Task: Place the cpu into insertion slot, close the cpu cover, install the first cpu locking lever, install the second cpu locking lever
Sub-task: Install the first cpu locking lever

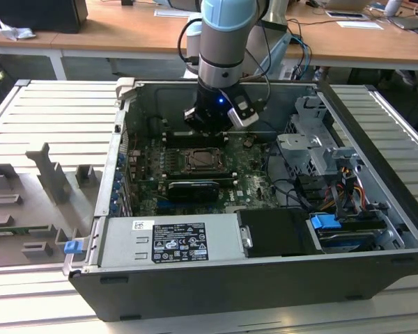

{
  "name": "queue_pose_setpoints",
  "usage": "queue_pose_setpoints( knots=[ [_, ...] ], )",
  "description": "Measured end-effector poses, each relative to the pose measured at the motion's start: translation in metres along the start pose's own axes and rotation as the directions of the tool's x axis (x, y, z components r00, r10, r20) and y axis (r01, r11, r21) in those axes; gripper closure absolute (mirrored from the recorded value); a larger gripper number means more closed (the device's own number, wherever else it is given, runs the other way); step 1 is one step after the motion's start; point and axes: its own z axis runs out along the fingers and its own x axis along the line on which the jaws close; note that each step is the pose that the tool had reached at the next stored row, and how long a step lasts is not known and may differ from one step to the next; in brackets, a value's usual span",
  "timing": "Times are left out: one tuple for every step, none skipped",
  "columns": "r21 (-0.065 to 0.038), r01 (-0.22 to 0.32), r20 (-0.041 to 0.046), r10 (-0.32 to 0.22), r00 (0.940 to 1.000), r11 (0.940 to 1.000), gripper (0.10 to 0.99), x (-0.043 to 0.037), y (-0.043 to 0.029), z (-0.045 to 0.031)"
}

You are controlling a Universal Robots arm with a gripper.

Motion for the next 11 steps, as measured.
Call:
queue_pose_setpoints(
  knots=[
    [0.0,0.0,0.0,0.0,1.0,1.0,0.98,0.0,-0.0004,0.0],
    [0.0,0.0,0.0,0.0,1.0,1.0,0.98,0.0,-0.0011,-0.0001],
    [0.0,0.0,0.0,0.0,1.0,1.0,0.98,0.0002,-0.0023,-0.0004],
    [0.0,0.0,-0.0001,0.0,1.0,1.0,0.98,0.0003,-0.0031,-0.0005],
    [0.0,0.0,0.0,0.0,1.0,1.0,0.98,0.0004,-0.0044,-0.0006],
    [0.0,0.0,0.0,0.0,1.0,1.0,0.98,0.0004,-0.005,-0.0008],
    [0.0,0.0,0.0,0.0,1.0,1.0,0.98,0.0005,-0.0059,-0.0009],
    [0.0,0.0,0.0,0.0,1.0,1.0,0.98,0.0005,-0.0065,-0.001],
    [0.0,0.0,-0.0001,0.0,1.0,1.0,0.98,0.0006,-0.007,-0.0011],
    [0.0,0.0,0.0,0.0,1.0,1.0,0.98,0.0006,-0.0073,-0.0011],
    [0.0,0.0,0.0,0.0,1.0,1.0,0.98,0.0007,-0.0077,-0.0011]
  ],
)
